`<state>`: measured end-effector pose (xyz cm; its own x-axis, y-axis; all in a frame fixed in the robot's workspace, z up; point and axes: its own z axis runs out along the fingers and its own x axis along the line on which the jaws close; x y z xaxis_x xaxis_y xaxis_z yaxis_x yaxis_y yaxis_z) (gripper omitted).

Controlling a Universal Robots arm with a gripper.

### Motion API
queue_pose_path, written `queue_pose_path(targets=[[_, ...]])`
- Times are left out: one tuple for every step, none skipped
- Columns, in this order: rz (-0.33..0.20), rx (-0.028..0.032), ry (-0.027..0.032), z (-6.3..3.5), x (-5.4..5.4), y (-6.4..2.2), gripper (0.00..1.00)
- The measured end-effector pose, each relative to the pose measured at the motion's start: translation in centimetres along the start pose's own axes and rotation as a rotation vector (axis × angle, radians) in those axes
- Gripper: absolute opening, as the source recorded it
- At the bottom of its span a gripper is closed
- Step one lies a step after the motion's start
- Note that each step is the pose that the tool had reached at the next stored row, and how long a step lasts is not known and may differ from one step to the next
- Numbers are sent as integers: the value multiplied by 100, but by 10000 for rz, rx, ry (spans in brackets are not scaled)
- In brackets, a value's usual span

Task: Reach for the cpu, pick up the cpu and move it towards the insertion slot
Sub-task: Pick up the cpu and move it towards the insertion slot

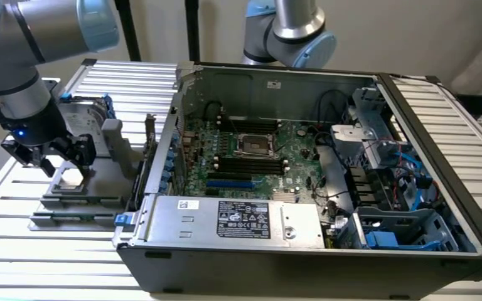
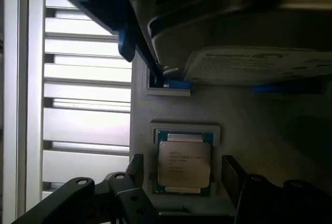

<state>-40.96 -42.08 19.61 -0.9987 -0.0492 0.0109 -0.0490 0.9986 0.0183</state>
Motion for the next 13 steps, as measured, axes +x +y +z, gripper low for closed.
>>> queue_pose_path(targets=[[8, 15, 0, 6, -1, 9, 71], [10, 28, 0, 12, -1, 19, 71], [10, 39, -1, 19, -2, 26, 71], [10, 51, 1, 24, -2, 30, 71], [10, 65, 3, 30, -2, 31, 71], [9, 80, 3, 38, -3, 31, 71], [10, 95, 4, 46, -3, 32, 71], [11, 110, 6, 52, -2, 32, 71], [11, 124, 6, 59, -2, 32, 71], [11, 135, 7, 63, -3, 33, 71], [11, 142, 8, 67, -3, 34, 71], [11, 147, 7, 72, -4, 35, 71], [11, 154, 7, 75, -4, 35, 71]])
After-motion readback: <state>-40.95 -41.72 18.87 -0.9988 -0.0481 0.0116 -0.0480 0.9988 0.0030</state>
